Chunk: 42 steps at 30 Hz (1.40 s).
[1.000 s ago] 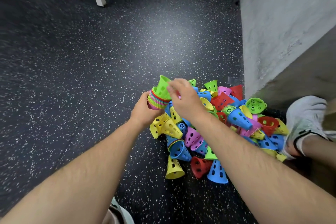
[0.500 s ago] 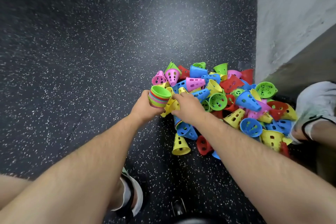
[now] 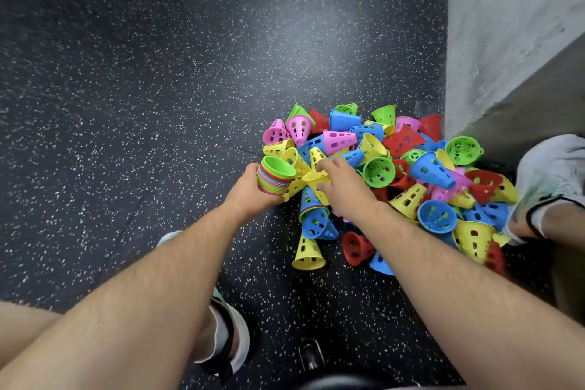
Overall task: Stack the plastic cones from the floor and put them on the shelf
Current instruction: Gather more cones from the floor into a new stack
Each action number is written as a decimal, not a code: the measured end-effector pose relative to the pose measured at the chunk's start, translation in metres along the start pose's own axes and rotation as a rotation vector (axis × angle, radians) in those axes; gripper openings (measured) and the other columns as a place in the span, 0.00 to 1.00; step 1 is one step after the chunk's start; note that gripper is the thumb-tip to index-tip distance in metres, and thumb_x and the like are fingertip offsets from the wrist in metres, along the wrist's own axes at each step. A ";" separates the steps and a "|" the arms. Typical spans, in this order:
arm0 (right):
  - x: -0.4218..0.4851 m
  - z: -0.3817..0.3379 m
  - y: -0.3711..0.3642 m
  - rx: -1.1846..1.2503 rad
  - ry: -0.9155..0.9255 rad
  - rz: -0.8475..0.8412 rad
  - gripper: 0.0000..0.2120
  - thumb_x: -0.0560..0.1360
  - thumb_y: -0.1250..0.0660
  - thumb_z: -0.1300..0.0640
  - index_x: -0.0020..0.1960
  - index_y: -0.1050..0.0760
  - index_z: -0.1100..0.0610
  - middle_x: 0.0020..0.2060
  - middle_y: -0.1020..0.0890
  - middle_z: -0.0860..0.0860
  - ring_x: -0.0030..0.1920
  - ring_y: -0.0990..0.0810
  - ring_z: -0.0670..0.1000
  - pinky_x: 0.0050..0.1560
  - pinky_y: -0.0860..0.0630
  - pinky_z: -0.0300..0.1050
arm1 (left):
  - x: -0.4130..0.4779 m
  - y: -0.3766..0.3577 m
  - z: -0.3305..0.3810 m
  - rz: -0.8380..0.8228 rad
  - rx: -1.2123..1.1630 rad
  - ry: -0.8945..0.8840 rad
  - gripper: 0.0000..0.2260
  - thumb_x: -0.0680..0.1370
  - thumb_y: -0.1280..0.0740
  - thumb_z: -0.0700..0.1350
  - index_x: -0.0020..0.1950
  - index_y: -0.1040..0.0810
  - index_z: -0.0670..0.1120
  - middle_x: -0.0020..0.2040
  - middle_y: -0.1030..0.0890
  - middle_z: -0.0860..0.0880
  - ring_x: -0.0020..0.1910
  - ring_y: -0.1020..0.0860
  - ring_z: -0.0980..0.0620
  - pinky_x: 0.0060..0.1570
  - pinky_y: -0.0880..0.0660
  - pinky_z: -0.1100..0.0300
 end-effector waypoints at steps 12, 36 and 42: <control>0.006 -0.042 0.022 0.438 0.060 0.242 0.12 0.79 0.34 0.53 0.60 0.23 0.55 0.55 0.26 0.48 0.54 0.27 0.46 0.60 0.31 0.40 | -0.003 -0.009 -0.008 -0.021 -0.020 0.044 0.32 0.64 0.19 0.46 0.62 0.32 0.49 0.50 0.19 0.49 0.45 0.18 0.49 0.48 0.19 0.49; 0.034 -0.018 0.025 0.158 -0.036 0.358 0.11 0.83 0.41 0.56 0.60 0.23 0.58 0.56 0.22 0.55 0.60 0.29 0.57 0.59 0.29 0.54 | 0.008 -0.010 -0.025 -0.003 -0.068 0.074 0.33 0.62 0.21 0.51 0.62 0.31 0.50 0.49 0.19 0.50 0.43 0.18 0.48 0.43 0.20 0.50; 0.014 -0.040 0.009 0.201 0.169 0.188 0.13 0.82 0.40 0.54 0.63 0.23 0.56 0.56 0.20 0.51 0.59 0.26 0.54 0.62 0.30 0.50 | 0.006 -0.010 -0.030 -0.004 -0.064 0.062 0.32 0.64 0.20 0.47 0.62 0.31 0.49 0.48 0.18 0.49 0.43 0.18 0.48 0.47 0.19 0.48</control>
Point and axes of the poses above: each hand's wrist, its own x-axis towards the middle knuckle, its own y-axis out of the back of the hand, z = x × y, the point moved 7 cm from there along x, towards the middle knuckle
